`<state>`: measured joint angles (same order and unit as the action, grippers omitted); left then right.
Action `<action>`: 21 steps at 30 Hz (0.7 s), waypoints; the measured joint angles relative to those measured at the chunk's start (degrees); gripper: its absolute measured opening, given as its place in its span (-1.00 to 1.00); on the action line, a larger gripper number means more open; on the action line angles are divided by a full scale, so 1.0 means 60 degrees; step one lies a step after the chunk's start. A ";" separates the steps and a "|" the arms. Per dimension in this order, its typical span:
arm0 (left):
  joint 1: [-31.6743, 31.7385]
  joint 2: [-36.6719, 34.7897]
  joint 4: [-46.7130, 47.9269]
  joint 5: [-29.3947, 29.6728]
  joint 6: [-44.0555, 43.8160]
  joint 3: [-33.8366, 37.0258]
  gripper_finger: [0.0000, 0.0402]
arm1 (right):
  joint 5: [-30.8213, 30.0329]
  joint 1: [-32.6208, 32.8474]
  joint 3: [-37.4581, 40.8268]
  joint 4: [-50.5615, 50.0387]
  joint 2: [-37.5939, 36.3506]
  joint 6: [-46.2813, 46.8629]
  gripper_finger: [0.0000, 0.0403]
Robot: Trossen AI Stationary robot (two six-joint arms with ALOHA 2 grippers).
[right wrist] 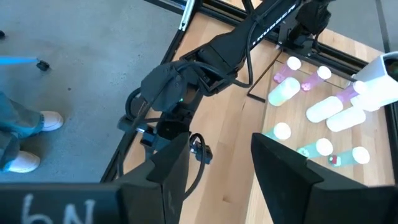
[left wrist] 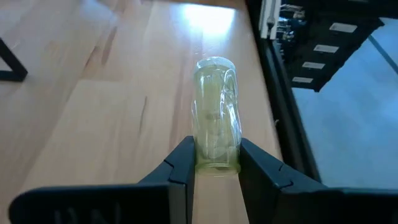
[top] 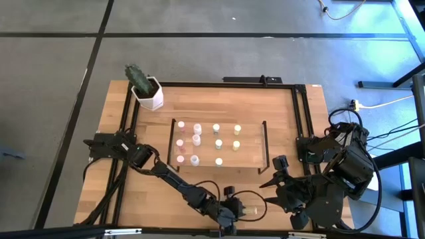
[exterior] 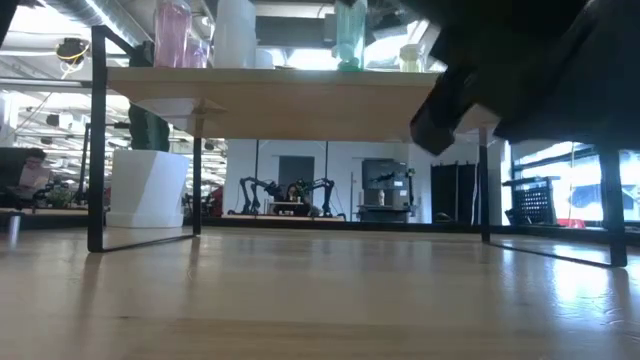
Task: Pick and place medicine bottles onto shelf by color
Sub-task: Put the yellow pill bottle on the shelf aligned with the other yellow pill bottles
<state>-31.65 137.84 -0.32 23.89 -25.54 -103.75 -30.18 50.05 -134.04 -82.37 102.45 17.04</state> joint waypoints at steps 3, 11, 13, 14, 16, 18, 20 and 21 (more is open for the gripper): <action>-0.0051 0.0000 0.0246 0.0052 0.0016 -0.0317 -0.61 | 0.0045 -0.0001 0.0000 0.0000 0.0000 -0.0145 -0.13; -0.0234 -0.0018 0.1319 0.0198 0.0022 -0.1469 -0.61 | 0.0050 -0.0005 0.0000 0.0502 0.0000 0.1337 -0.13; -0.0323 -0.0018 0.1922 0.0450 0.0022 -0.1804 -0.61 | 0.0007 -0.0005 0.0000 0.0738 0.0000 0.1363 -0.13; -0.0369 -0.0018 0.2290 0.0610 0.0022 -0.1982 -0.61 | -0.0003 -0.0005 0.0000 0.0860 0.0000 0.1288 -0.13; -0.0465 -0.0018 0.2929 0.1002 -0.0021 -0.2293 -0.61 | 0.0029 -0.0005 0.0000 0.1041 0.0000 0.1103 -0.13; -0.0576 -0.0018 0.3598 0.1460 -0.0204 -0.2593 -0.61 | 0.0051 -0.0005 0.0000 0.1216 0.0000 0.1150 -0.13; -0.0678 -0.0018 0.4065 0.1848 -0.0233 -0.2822 -0.61 | 0.0057 -0.0005 0.0000 0.1368 0.0000 0.1369 -0.13; -0.0726 -0.0018 0.4257 0.2063 -0.0237 -0.2922 -0.61 | 0.0120 -0.0005 0.0000 0.1314 0.0000 0.1343 -0.13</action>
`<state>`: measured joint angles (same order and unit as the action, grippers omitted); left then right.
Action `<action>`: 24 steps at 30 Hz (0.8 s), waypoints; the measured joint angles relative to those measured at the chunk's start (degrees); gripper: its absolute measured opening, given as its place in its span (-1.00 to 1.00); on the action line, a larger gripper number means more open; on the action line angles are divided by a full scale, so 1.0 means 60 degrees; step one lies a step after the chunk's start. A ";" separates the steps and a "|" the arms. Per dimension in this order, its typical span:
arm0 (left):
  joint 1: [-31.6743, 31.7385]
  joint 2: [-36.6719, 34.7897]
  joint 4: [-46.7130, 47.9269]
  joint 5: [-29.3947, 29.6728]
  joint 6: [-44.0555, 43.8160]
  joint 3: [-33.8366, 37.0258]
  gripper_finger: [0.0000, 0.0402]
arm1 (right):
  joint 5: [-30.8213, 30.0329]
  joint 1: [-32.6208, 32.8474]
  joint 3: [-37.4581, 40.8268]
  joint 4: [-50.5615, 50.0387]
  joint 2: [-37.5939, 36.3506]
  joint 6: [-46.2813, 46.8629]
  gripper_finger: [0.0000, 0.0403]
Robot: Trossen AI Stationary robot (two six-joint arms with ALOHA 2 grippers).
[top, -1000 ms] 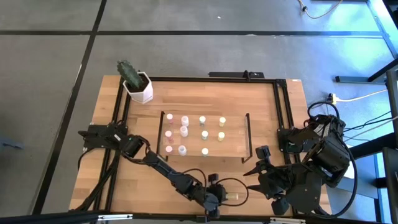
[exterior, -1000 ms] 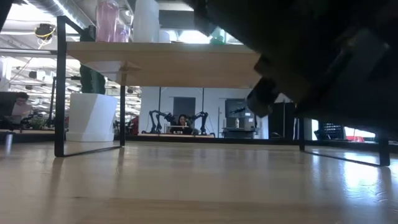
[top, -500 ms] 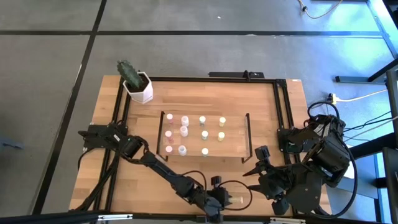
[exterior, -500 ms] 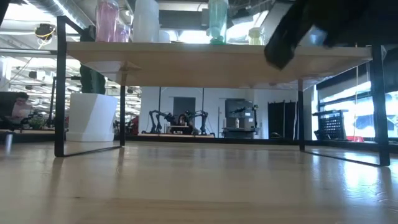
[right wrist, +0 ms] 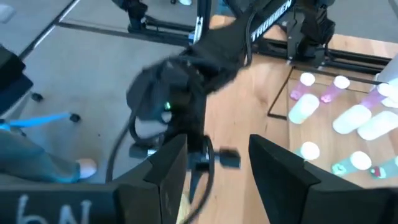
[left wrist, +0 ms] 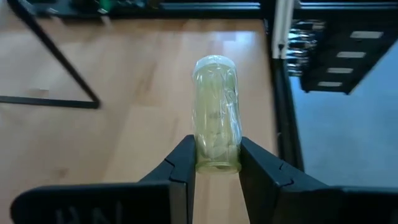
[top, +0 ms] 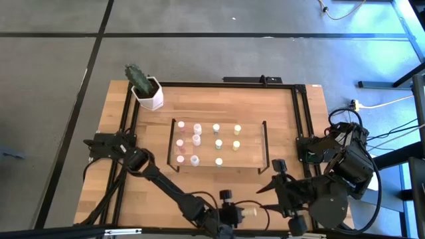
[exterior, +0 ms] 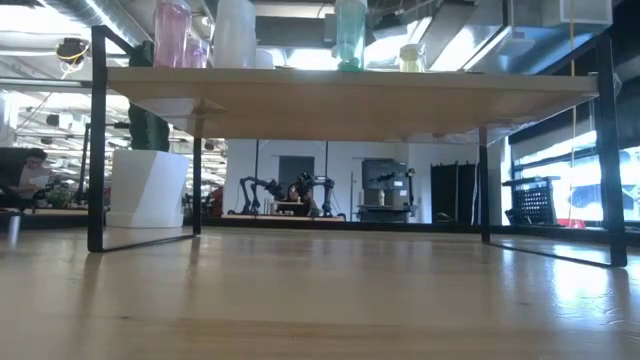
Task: Pick and place medicine bottles onto shelf by color
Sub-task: Put the yellow pill bottle on the shelf aligned with the other yellow pill bottles
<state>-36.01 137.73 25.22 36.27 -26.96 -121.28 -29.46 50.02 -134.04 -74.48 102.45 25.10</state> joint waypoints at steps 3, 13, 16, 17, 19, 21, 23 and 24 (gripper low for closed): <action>-0.0115 0.0000 0.0484 0.0581 0.0007 -0.0278 -0.61 | 0.0285 -0.0004 0.0022 -0.0385 0.0000 -0.0329 -0.13; -0.0219 0.0000 0.1947 0.1328 -0.0173 -0.1285 -0.61 | 0.1408 -0.0004 0.0986 -0.0782 0.0001 -0.1555 -0.13; -0.0248 0.0000 0.2327 0.1610 -0.0197 -0.1755 -0.61 | 0.1436 0.0012 0.1243 -0.0775 0.0000 -0.1818 -0.13; -0.0256 0.0000 0.2513 0.1677 -0.0200 -0.1911 -0.61 | 0.1436 0.0018 0.1303 -0.0779 0.0000 -0.1933 -0.13; -0.0299 0.0000 0.2830 0.1821 -0.0197 -0.2232 -0.61 | 0.1436 0.0064 0.1362 -0.0796 0.0004 -0.2066 -0.13; -0.0341 -0.0111 0.2709 0.2142 -0.0173 -0.2265 -0.61 | 0.1428 0.0076 0.1439 -0.0775 0.0000 -0.2362 -0.13; -0.0419 -0.0287 0.2816 0.2369 -0.0181 -0.2200 -0.61 | 0.1497 0.0077 0.1457 -0.0775 0.0000 -0.2430 -0.13; -0.0432 -0.0325 0.2797 0.2425 -0.0189 -0.2260 -0.61 | 0.1636 0.0077 0.1457 -0.0765 0.0000 -0.2295 -0.13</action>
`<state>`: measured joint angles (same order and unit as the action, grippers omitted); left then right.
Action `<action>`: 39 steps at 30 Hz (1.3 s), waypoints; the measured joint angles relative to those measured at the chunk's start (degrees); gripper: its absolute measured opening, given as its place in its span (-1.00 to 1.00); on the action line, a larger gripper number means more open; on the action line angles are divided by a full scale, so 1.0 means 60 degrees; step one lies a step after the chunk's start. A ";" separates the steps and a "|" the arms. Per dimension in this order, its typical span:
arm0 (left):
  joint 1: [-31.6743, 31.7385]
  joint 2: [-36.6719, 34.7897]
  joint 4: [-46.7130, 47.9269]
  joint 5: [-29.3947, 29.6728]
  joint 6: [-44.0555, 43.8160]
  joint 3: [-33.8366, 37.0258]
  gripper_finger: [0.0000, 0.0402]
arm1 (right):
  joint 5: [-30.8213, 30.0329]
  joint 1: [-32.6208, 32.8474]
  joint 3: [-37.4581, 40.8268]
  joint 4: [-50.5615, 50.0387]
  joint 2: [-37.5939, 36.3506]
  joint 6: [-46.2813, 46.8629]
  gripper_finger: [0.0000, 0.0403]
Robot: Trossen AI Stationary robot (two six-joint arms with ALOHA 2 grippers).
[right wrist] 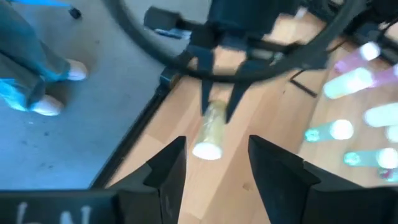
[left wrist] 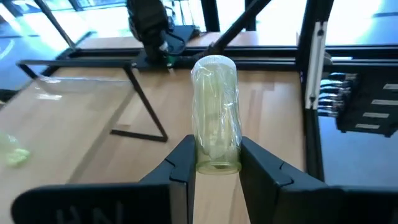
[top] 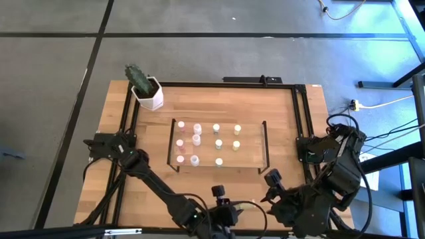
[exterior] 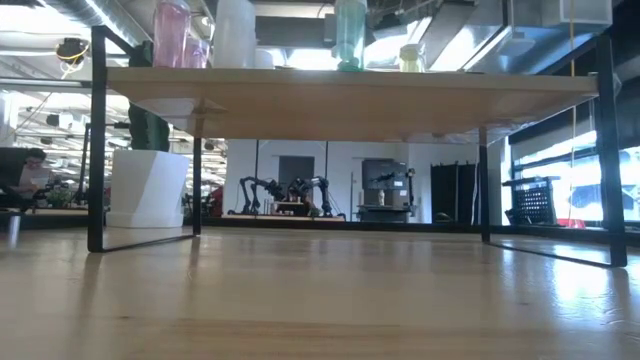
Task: Pick and place medicine bottles onto shelf by color
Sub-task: Put the yellow pill bottle on the shelf aligned with the other yellow pill bottles
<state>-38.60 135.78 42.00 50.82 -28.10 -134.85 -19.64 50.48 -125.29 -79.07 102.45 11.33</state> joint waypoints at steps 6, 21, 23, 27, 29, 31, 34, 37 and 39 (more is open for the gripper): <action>-0.0208 -0.0281 0.0175 0.0516 0.0021 -0.0021 -0.61 | 0.0236 -0.0007 0.0000 -0.0002 0.0000 0.0501 -0.13; -0.0260 -0.0371 0.0171 0.0760 0.0113 -0.0022 -0.61 | 0.0223 -0.0439 0.0000 -0.0488 0.0534 0.0056 0.18; -0.0260 -0.0371 0.0174 0.0769 0.0124 -0.0022 -0.61 | 0.0220 -0.0452 0.0000 -0.0505 0.0658 -0.0452 0.24; -0.0260 -0.0422 0.0205 0.0776 0.0317 -0.0022 -0.61 | 0.0158 -0.0463 0.0000 -0.0495 0.0859 -0.0976 0.30; -0.0260 -0.0473 0.0197 0.0831 0.0337 -0.0029 -0.61 | -0.0002 -0.0508 0.0000 -0.0497 0.0944 -0.0936 0.31; -0.0266 -0.0530 0.0205 0.0901 0.0479 -0.0033 -0.61 | -0.0143 -0.0527 0.0000 -0.0503 0.0965 -0.0930 0.31; -0.0267 -0.0549 0.0197 0.0905 0.0529 -0.0033 -0.61 | -0.0428 -0.0619 -0.0004 -0.0502 0.0965 -0.0918 0.31; -0.0264 -0.0564 0.0211 0.0905 0.0535 -0.0033 -0.61 | -0.0528 -0.0680 0.0000 -0.0505 0.0973 -0.0671 0.31; -0.0260 -0.0584 0.0207 0.0962 0.0575 -0.0033 -0.61 | -0.0539 -0.0717 -0.0004 -0.0502 0.0991 -0.0662 0.31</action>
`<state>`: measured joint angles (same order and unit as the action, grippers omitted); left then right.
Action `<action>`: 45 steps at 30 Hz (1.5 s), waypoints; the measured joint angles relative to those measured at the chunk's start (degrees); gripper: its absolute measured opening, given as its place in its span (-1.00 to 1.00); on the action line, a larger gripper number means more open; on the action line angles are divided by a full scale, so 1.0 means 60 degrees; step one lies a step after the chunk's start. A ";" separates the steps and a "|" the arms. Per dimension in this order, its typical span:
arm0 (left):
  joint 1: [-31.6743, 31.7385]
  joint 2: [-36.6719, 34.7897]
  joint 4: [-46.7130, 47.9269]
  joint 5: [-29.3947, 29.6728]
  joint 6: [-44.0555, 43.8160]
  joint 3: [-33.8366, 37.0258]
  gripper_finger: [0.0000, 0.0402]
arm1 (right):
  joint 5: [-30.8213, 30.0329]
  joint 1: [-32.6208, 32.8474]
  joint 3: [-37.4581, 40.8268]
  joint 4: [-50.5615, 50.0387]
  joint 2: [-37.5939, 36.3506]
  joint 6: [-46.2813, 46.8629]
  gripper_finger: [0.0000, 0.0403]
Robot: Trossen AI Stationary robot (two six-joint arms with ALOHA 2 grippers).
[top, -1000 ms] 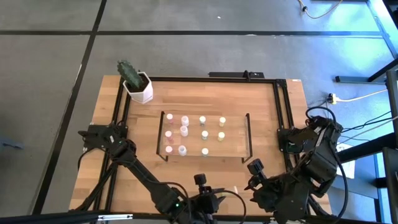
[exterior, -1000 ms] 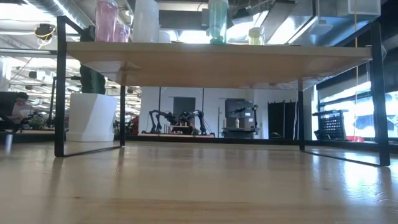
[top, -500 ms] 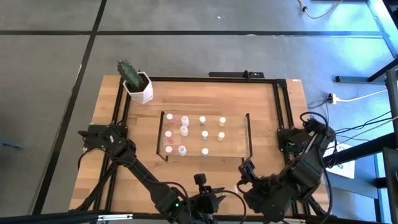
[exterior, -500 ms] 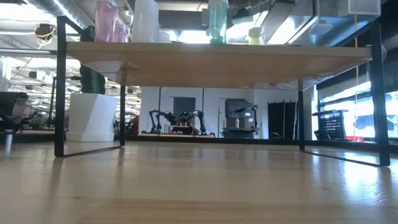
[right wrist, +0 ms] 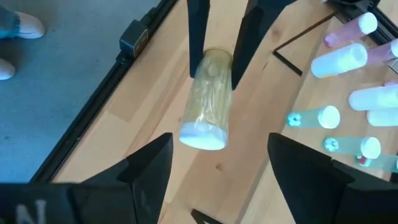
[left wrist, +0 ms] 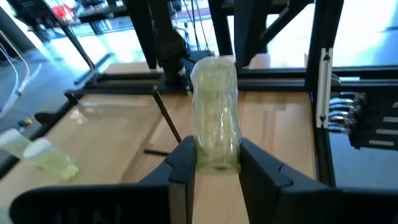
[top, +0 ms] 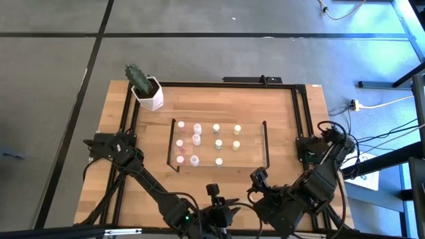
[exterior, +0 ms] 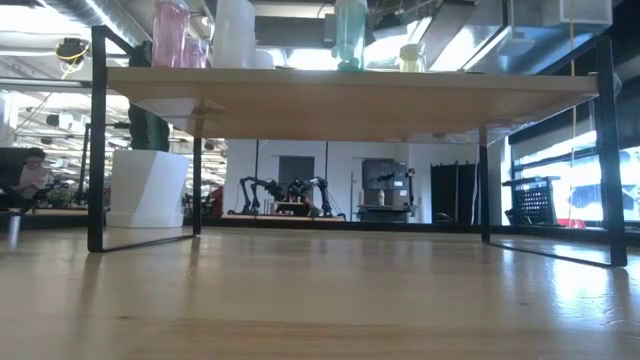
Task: Pick and place medicine bottles onto shelf by color
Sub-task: Put the yellow pill bottle on the shelf aligned with the other yellow pill bottles
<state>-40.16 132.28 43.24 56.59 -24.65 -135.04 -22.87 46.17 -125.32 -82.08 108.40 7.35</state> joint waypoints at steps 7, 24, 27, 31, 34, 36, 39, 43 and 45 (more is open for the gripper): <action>0.0029 -0.0146 0.0019 0.0188 0.0212 0.0004 -0.61 | -0.0004 -0.0125 0.0000 0.0002 0.0046 0.0232 0.31; 0.0157 -0.0271 0.0004 0.0173 0.0186 0.0004 -0.61 | -0.0350 -0.0204 0.0000 0.0219 0.0060 0.0515 0.14; 0.0154 -0.0268 0.0004 0.0172 0.0180 0.0004 -0.61 | -0.0343 -0.0204 0.0000 0.0213 0.0059 0.0668 0.03; 0.0132 -0.0273 0.0007 0.0224 0.0178 0.0004 -0.61 | -0.0231 -0.0204 0.0000 0.0211 0.0059 0.0762 -0.10; 0.0129 -0.0290 0.0003 0.0334 0.0183 0.0004 -0.61 | -0.0168 -0.0204 0.0000 0.0211 0.0059 0.0769 -0.19; 0.0106 -0.0293 0.0006 0.0408 0.0190 0.0004 -0.61 | -0.0175 -0.0206 0.0000 0.0212 0.0059 0.0769 -0.23; 0.0101 -0.0293 0.0002 0.0411 0.0167 0.0004 -0.61 | -0.0179 -0.0204 0.0000 0.0215 0.0059 0.0770 -0.28; 0.0102 -0.0293 0.0004 0.0423 0.0158 0.0004 -0.61 | -0.0175 -0.0205 0.0000 0.0210 0.0059 0.0769 -0.34; 0.0102 -0.0293 0.0004 0.0428 0.0155 0.0004 -0.61 | -0.0175 -0.0205 0.0000 0.0211 0.0059 0.0766 -0.37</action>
<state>-39.55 130.52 43.27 59.16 -23.72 -135.02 -23.92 44.95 -125.32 -80.82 108.75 11.95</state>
